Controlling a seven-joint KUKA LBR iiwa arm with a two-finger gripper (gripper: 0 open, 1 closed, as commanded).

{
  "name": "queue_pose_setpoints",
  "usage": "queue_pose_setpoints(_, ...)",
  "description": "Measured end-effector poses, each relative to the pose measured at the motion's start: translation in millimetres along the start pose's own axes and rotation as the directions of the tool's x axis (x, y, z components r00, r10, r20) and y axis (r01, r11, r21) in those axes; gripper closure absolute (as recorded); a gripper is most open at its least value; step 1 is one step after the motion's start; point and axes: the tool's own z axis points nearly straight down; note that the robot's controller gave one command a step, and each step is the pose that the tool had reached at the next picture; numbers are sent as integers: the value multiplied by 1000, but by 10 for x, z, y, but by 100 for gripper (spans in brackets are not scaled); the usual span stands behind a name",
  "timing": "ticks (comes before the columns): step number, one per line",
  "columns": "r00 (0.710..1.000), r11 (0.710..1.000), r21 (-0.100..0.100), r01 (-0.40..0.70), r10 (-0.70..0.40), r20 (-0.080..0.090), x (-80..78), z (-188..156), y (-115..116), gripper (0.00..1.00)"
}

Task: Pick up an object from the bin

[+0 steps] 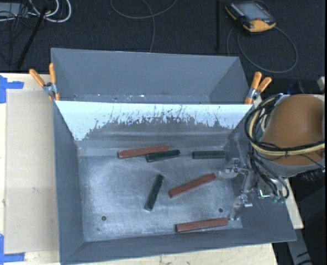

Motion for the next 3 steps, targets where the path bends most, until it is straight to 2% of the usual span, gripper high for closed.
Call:
queue_pose_setpoints(1, 1000, 1000, 1, 3, -3, 7, -18, -36, 3, 0)
queue_pose_setpoints(2, 1000, 1000, 3, 19, -19, 18, -570, 519, 80, 0)
queue_pose_setpoints(3, 985, 985, -1, -172, 172, 24, -653, 1016, -84, 100)
